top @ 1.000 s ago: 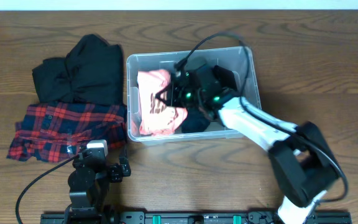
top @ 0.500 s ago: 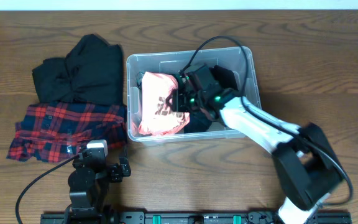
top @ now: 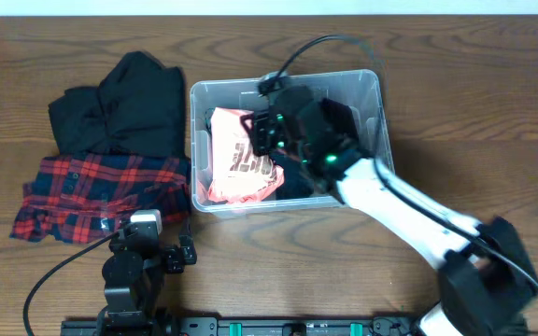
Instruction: Pack container
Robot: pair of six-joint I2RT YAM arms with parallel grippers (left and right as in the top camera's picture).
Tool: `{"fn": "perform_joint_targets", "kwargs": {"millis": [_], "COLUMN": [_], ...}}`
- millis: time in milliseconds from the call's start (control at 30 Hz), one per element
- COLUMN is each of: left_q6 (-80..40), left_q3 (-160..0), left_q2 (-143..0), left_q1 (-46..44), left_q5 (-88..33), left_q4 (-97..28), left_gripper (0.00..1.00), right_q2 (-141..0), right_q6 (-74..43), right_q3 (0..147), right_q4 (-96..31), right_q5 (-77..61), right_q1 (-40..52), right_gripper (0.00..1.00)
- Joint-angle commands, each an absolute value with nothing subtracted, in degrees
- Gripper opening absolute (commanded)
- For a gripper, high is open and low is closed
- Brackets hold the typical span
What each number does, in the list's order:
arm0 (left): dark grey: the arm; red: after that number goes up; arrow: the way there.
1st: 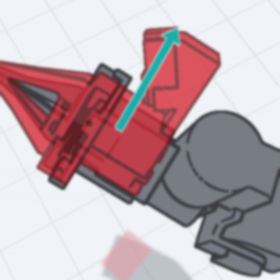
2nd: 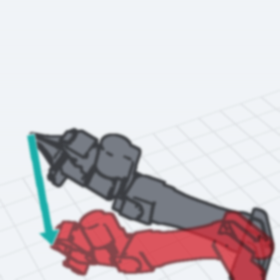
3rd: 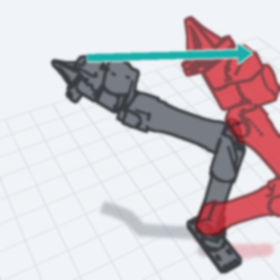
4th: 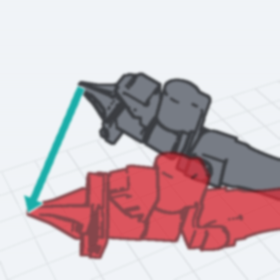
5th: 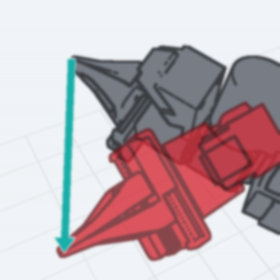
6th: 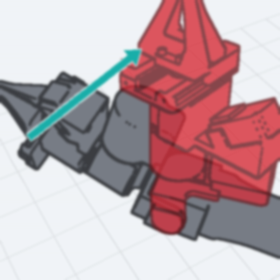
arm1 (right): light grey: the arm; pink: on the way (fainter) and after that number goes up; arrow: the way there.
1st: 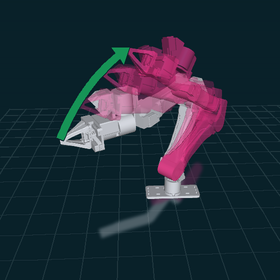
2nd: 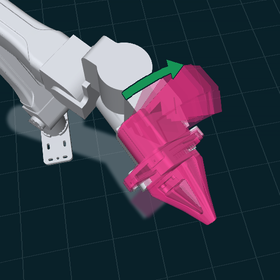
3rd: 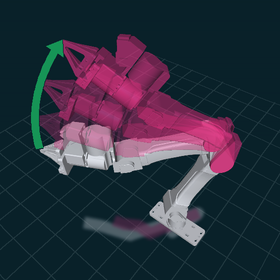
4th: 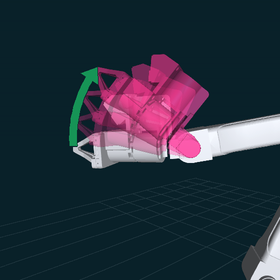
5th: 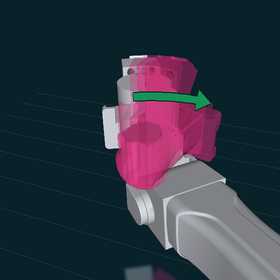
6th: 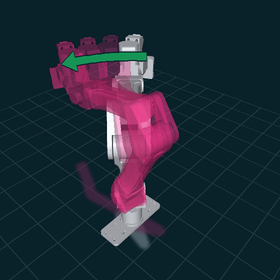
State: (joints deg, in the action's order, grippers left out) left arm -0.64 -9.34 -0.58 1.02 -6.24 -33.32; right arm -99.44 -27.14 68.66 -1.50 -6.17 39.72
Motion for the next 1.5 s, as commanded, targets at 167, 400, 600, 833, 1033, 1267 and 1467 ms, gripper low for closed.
{"fn": "perform_joint_targets", "kwargs": {"millis": [167,400,600,833,1033,1267,1467], "left_q6": [-1.13,-1.13,-1.13,-1.1,-1.1,-1.13,-1.13], "left_q3": [-8.73,-8.73,-8.73,-8.73,-8.73,-8.73,-8.73], "left_q2": [-0.19,-0.19,-0.19,-0.19,-0.19,-0.19,-0.19], "left_q1": [0.82,0.82,0.82,0.82,0.82,0.82,0.82], "left_q5": [-6.68,-6.68,-6.68,-6.68,-6.68,-6.68,-6.66], "left_q4": [-33.28,-33.28,-33.28,-33.28,-33.28,-33.28,-33.28], "left_gripper": [0.98,0.98,0.98,0.98,0.98,0.98,0.98], "right_q2": [-117.89,-117.21,-101.89,-78.37,-65.98,-63.09,-63.37], "right_q6": [-36.64,-35.16,-27.53,-22.13,-21.98,-22.24,-22.24], "right_q3": [68.58,69.38,70.08,70.08,70.08,70.06,70.06], "right_q4": [1.65,1.78,-4.62,-20.32,-32.58,-43.05,-46.85], "right_q5": [-9.87,-21.82,-12.91,7.64,13.63,8.54,4.01], "right_q1": [40.42,40.29,39.75,31.42,13.78,-6.61,-9.34], "right_gripper": [0.18,0.3,0.46,0.75,0.85,0.99,0.99]}}
